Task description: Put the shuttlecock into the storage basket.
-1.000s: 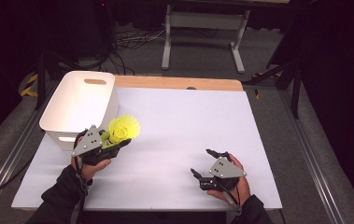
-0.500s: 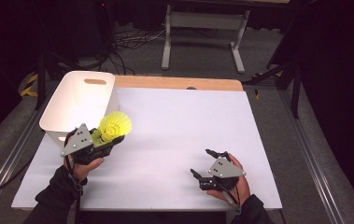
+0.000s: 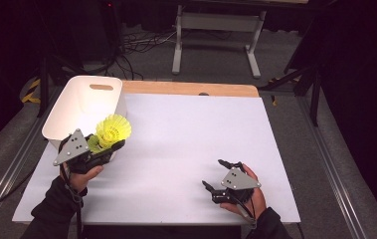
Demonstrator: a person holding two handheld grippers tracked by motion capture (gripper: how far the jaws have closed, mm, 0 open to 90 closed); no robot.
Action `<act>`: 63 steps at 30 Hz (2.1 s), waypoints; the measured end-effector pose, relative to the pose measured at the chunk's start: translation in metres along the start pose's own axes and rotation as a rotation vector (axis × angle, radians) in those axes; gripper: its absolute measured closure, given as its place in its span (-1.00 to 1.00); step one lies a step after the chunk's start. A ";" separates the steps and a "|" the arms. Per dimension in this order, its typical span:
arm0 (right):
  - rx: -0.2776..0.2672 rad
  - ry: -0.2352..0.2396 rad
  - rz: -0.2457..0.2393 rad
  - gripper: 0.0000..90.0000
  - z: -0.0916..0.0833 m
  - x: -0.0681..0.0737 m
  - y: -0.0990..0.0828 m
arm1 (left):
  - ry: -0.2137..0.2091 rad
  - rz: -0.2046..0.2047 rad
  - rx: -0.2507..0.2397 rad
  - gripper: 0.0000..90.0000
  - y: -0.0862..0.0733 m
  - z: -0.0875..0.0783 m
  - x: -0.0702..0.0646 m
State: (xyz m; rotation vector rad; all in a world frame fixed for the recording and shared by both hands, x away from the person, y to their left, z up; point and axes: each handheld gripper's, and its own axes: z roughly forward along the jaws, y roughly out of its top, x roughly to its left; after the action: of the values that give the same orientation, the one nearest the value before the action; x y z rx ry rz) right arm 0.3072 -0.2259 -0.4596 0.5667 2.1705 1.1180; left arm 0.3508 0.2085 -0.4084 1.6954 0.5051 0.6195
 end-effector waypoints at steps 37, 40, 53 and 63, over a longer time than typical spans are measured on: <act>0.000 -0.019 0.028 -0.58 0.001 -0.004 -0.002 | 0.102 -0.037 -0.046 0.42 0.010 -0.029 0.021; 0.003 -0.017 0.031 -0.58 0.002 -0.004 -0.002 | 0.102 -0.048 -0.039 0.42 0.013 -0.031 0.024; 0.019 -0.006 0.040 -0.58 0.004 -0.004 -0.004 | 0.101 -0.084 0.023 0.41 0.030 -0.033 0.041; 0.022 -0.002 0.049 -0.58 0.005 -0.005 -0.005 | 0.126 -0.082 0.055 0.42 0.036 -0.028 0.053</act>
State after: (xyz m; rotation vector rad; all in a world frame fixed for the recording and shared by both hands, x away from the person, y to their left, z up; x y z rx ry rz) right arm 0.3137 -0.2289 -0.4641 0.6342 2.1799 1.1199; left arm 0.3727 0.2554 -0.3620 1.6855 0.6832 0.6606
